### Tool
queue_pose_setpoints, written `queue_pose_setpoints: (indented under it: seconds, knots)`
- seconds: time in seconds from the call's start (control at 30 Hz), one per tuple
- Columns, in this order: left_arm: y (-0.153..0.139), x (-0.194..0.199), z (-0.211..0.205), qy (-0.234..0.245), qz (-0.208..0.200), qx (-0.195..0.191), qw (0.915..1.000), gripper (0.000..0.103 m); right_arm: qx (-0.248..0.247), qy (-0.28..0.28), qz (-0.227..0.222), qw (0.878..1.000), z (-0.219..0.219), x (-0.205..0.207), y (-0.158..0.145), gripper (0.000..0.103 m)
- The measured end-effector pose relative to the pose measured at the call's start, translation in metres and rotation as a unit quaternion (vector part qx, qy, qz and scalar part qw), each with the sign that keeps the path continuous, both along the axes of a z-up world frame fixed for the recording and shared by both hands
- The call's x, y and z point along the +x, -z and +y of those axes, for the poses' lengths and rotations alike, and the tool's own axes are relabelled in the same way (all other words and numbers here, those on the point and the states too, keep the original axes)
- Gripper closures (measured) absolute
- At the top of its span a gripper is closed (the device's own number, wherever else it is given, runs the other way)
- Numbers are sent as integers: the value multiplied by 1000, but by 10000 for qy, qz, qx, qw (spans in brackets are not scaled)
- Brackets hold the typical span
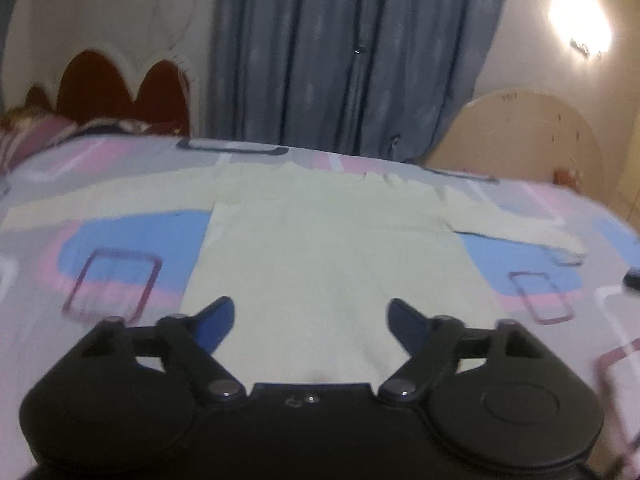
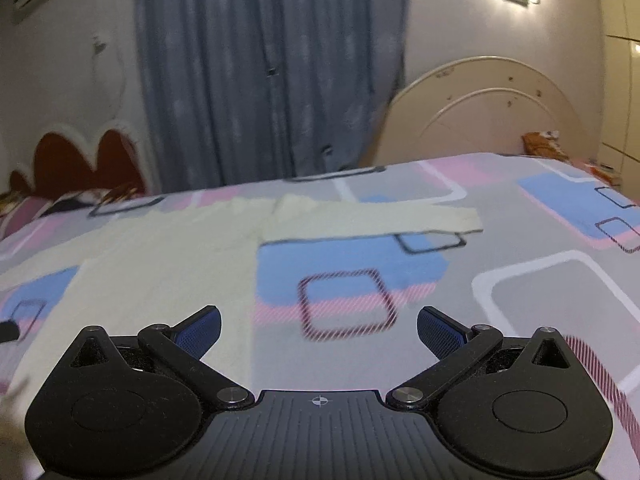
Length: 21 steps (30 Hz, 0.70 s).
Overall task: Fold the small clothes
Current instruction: 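Move the right tool to a sweater sleeve cuff and close on it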
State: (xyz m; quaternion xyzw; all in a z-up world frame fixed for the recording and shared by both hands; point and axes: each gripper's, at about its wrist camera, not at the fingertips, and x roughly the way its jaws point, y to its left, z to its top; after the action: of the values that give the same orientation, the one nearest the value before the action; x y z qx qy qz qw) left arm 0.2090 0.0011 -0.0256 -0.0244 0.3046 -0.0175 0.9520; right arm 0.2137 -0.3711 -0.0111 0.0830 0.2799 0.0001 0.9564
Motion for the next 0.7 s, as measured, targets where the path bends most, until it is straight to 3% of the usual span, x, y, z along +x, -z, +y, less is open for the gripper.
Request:
queue_pose_setpoints:
  seconds: [0.13, 0.2, 0.4, 0.47, 0.5, 0.7]
  knots:
    - [14, 52, 3, -56, -47, 147, 9999, 31, 163, 307, -46, 9994, -31, 59, 14, 4]
    - [21, 75, 5, -200, -54, 202, 9996, 32, 331, 434, 63, 9985, -51, 94, 25, 50]
    - [43, 134, 9, -366, 100, 419, 9984, 32, 773, 1286, 70, 9886, -127, 178, 65, 52]
    - [48, 145, 9, -355, 168, 502, 9980, 32, 901, 1537, 117, 9839, -150, 198, 79, 62]
    - [51, 149, 8, -344, 211, 536, 9977, 32, 952, 1659, 148, 9814, -160, 205, 86, 66]
    - [67, 172, 3, -279, 373, 646, 9968, 32, 1512, 2158, 397, 9638, -216, 227, 118, 68]
